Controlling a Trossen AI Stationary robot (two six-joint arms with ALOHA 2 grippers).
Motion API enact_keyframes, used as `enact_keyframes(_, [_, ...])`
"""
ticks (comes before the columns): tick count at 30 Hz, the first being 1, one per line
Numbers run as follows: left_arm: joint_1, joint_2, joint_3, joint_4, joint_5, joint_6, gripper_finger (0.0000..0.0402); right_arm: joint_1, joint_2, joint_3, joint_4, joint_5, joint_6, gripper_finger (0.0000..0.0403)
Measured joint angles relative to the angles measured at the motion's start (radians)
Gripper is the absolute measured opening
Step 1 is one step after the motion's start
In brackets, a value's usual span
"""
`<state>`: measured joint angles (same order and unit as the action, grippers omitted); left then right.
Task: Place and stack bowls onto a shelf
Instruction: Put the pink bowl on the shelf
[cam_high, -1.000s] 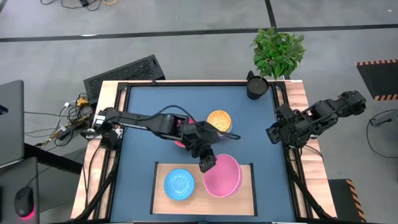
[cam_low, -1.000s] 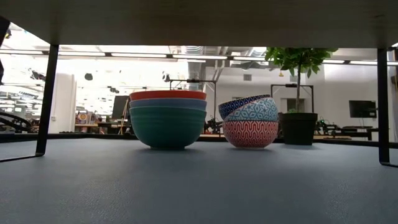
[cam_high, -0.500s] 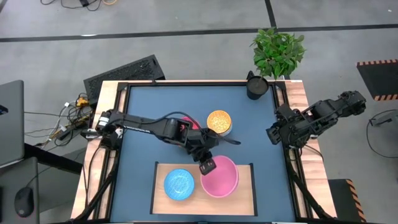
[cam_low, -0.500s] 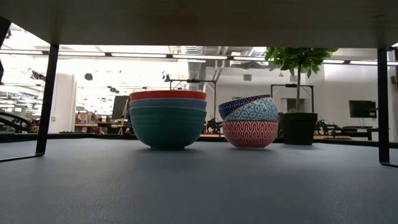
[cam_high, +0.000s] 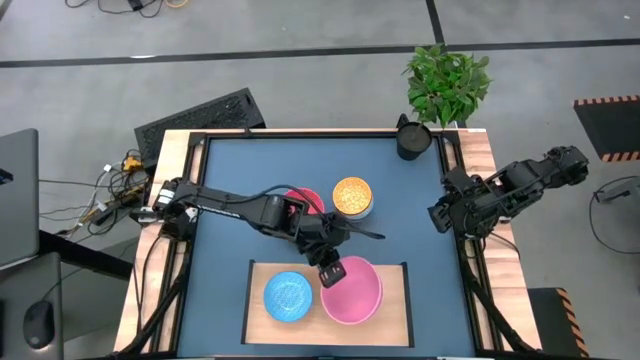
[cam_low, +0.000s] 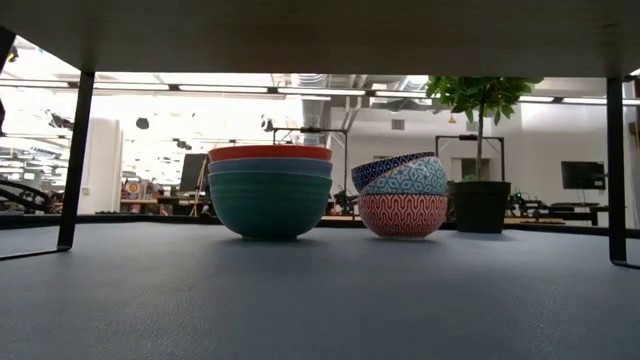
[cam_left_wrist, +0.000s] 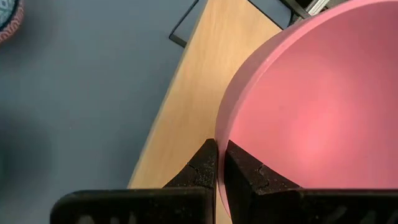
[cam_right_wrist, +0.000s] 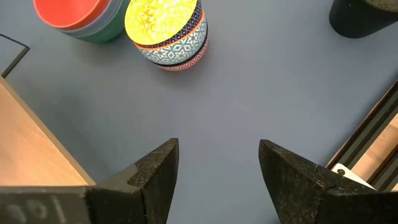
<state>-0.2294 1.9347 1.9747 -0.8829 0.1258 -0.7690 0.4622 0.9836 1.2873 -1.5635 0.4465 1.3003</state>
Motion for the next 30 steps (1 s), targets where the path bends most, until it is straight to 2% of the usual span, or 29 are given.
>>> enact_keyframes(15, [-0.025,0.000,0.002,0.020,0.018,-0.107,0.0000,0.000,0.000,0.000,0.000,0.000,-0.003,0.0249])
enact_keyframes(30, [-0.048,0.000,0.138,-0.005,0.001,-0.160,0.0000,0.000,0.000,0.000,0.000,0.001,-0.003,0.0249])
